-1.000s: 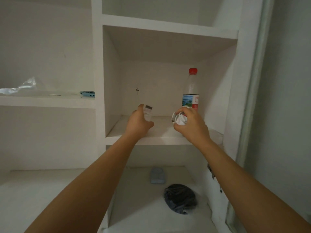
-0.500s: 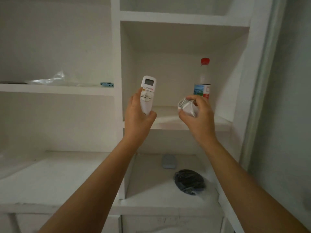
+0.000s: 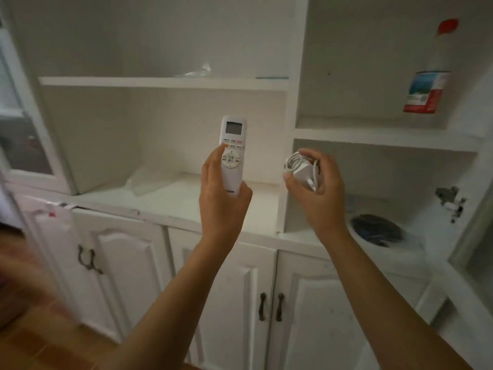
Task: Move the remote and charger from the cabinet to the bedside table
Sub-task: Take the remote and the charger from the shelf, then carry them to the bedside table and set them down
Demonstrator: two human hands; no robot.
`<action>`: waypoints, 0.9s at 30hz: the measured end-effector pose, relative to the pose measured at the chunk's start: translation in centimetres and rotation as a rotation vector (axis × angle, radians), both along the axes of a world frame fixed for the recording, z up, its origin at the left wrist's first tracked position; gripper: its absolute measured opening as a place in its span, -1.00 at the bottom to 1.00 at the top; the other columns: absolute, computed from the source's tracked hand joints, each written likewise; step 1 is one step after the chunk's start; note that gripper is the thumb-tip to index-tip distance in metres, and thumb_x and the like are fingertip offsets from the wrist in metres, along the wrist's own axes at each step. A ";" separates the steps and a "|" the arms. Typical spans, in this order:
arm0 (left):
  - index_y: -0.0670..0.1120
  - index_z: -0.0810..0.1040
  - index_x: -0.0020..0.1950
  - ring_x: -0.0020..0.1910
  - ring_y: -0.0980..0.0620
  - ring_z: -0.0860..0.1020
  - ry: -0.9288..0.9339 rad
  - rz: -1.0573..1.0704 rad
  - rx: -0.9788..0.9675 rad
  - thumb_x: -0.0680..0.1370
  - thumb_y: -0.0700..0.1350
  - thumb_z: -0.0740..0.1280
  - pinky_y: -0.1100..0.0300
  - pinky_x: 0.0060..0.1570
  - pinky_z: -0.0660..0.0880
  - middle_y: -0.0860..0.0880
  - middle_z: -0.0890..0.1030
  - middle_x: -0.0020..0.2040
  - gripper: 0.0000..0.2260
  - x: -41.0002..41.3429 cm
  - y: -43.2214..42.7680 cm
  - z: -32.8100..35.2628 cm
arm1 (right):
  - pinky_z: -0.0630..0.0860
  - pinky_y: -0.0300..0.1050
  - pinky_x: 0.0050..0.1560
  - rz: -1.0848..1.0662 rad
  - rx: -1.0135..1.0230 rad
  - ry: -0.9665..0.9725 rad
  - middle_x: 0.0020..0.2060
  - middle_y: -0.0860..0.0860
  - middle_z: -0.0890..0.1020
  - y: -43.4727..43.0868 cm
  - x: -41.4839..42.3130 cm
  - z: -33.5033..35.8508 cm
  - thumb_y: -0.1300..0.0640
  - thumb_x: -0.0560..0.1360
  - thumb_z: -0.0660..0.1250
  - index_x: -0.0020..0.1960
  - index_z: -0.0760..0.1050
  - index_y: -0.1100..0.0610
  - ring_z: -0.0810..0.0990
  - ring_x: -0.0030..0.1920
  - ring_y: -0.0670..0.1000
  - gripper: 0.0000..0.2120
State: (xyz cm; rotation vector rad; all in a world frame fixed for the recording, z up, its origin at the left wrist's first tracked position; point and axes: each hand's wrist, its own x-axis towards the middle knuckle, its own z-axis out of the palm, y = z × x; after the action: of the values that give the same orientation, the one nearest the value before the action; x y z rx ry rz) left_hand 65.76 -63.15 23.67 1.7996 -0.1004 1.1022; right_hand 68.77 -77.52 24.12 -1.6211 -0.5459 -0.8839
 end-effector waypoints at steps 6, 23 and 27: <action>0.00 0.22 0.39 0.11 0.10 0.35 0.152 0.252 0.004 0.39 -0.33 0.34 0.40 -0.05 0.40 -0.05 0.37 0.31 -0.37 -9.1 9.9 -5.9 | 0.47 -0.39 -0.08 0.245 0.074 0.170 0.04 0.11 0.54 10.0 -5.5 -6.0 0.29 0.35 0.44 0.08 0.45 0.12 0.55 0.02 0.02 -0.66; -0.14 0.25 0.38 0.20 0.12 0.35 0.249 1.026 -0.061 0.39 -0.34 0.38 0.58 0.01 0.33 -0.11 0.39 0.31 -0.40 -32.7 22.9 -14.7 | 0.44 -0.44 -0.08 0.967 -0.208 0.261 0.02 0.06 0.53 31.3 -19.3 -14.1 0.19 0.32 0.44 0.12 0.43 0.06 0.53 0.00 -0.05 -0.60; -0.11 0.23 0.39 0.15 0.12 0.38 0.298 1.220 -0.133 0.40 -0.33 0.38 0.63 -0.03 0.33 -0.06 0.38 0.28 -0.39 -36.8 22.7 -16.2 | 0.46 -0.36 -0.03 1.132 -0.287 0.198 0.01 0.05 0.54 34.6 -22.4 -15.4 0.11 0.33 0.41 0.13 0.42 0.04 0.54 0.00 -0.07 -0.61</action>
State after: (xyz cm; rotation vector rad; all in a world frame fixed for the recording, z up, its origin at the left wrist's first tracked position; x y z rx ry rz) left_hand 28.94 -40.47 7.46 1.8406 1.3668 1.5358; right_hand 46.36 -42.88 8.75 -1.3002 -1.2946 0.2044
